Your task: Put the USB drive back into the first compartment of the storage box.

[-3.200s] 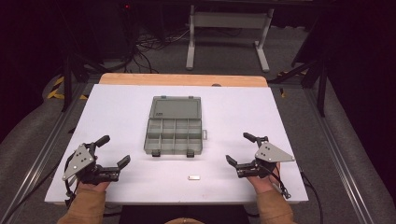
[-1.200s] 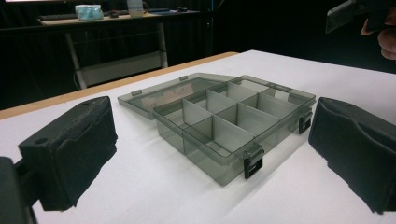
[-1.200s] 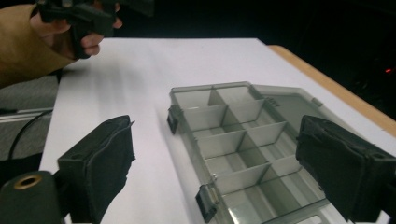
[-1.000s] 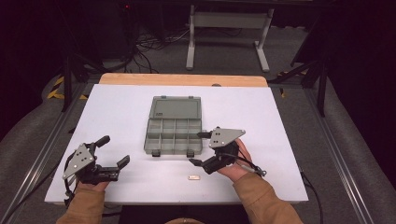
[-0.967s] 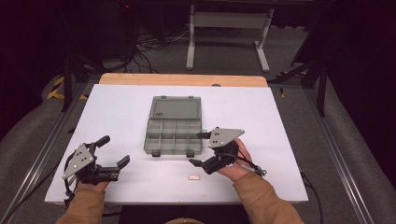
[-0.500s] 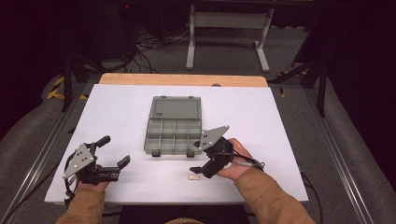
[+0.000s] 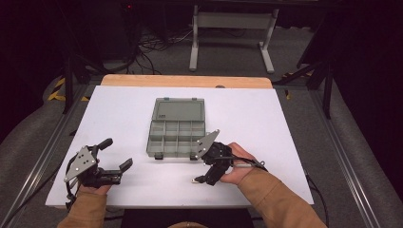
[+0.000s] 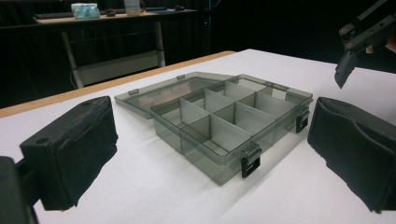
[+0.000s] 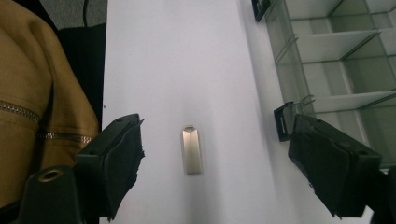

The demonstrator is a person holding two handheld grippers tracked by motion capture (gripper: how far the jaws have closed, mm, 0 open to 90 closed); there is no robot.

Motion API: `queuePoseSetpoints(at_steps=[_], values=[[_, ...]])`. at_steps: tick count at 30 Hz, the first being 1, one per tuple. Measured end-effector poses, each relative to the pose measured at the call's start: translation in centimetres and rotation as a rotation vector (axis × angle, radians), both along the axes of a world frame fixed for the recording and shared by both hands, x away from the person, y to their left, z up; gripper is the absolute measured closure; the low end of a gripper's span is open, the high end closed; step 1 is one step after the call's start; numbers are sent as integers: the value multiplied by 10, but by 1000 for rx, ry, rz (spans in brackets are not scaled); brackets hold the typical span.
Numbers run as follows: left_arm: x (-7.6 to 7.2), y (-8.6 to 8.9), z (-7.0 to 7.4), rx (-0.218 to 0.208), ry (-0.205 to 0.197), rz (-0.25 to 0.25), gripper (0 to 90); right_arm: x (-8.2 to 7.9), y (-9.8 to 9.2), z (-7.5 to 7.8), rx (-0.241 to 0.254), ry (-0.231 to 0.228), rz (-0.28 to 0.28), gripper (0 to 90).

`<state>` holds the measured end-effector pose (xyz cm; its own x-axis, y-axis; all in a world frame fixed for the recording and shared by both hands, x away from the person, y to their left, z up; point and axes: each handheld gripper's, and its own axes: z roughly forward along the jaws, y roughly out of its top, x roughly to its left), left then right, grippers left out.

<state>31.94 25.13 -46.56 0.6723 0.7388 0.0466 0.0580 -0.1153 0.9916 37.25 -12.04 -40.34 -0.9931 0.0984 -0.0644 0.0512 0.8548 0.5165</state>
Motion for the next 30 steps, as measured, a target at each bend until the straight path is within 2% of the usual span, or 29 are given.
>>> queuePoseSetpoints(at_steps=[7,8,14,18,20,30], values=[[1,0,0,0,2,0,20,0,6,-5,-68,19,2,182],[1,0,-1,0,3,0,21,1,9,-8,-91,27,4,183],[1,0,-1,1,4,0,21,2,14,-13,-141,46,6,197],[1,0,-1,3,8,0,21,1,17,-17,-171,59,8,240],[1,0,-1,4,9,0,21,1,19,-20,-189,41,10,257],[1,0,-1,9,8,-1,22,0,25,-30,-253,48,30,400]])
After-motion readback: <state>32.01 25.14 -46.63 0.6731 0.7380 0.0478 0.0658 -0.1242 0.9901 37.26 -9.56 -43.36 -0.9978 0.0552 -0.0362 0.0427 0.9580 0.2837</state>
